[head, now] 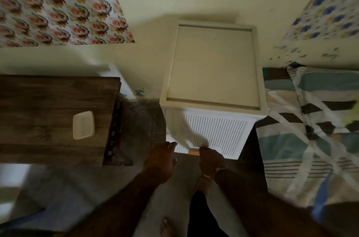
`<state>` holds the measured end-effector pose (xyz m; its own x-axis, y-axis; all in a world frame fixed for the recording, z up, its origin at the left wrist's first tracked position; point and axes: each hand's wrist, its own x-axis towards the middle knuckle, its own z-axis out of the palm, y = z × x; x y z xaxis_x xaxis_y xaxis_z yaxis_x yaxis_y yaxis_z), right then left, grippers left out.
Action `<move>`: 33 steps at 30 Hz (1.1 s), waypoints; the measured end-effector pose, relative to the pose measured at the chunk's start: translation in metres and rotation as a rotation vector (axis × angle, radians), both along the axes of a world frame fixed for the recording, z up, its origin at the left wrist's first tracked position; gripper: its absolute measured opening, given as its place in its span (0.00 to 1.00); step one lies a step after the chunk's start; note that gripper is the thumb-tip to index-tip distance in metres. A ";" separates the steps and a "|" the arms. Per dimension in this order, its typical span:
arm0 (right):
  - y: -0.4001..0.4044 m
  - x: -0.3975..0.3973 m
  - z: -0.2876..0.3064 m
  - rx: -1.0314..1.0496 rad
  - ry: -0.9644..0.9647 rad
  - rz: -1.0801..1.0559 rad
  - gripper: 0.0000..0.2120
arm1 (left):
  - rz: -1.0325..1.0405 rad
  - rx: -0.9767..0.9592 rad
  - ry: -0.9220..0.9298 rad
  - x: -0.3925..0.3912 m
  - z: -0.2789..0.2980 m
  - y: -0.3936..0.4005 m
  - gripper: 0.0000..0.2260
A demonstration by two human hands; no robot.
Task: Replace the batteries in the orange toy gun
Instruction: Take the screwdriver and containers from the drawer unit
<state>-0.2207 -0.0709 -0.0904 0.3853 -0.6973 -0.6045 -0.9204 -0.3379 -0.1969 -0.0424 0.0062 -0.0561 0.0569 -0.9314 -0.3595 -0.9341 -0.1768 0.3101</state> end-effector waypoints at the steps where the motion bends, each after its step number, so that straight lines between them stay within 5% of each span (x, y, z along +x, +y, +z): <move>1: 0.017 -0.001 0.012 -0.042 -0.044 -0.027 0.24 | -0.039 -0.025 -0.006 -0.003 0.002 0.011 0.26; 13: 0.103 -0.032 0.071 -0.555 -0.191 0.096 0.19 | -0.287 -0.311 -0.190 -0.011 0.053 0.060 0.44; 20: 0.040 -0.032 0.097 -0.753 -0.222 0.133 0.17 | -0.169 -0.384 -0.311 -0.005 0.071 0.007 0.38; 26: -0.024 -0.030 0.104 -0.774 -0.118 0.151 0.42 | -0.147 -0.424 -0.376 0.009 0.076 -0.049 0.39; 33: -0.068 -0.029 0.106 -0.847 -0.046 0.213 0.26 | -0.217 -0.351 -0.437 0.018 0.088 -0.091 0.27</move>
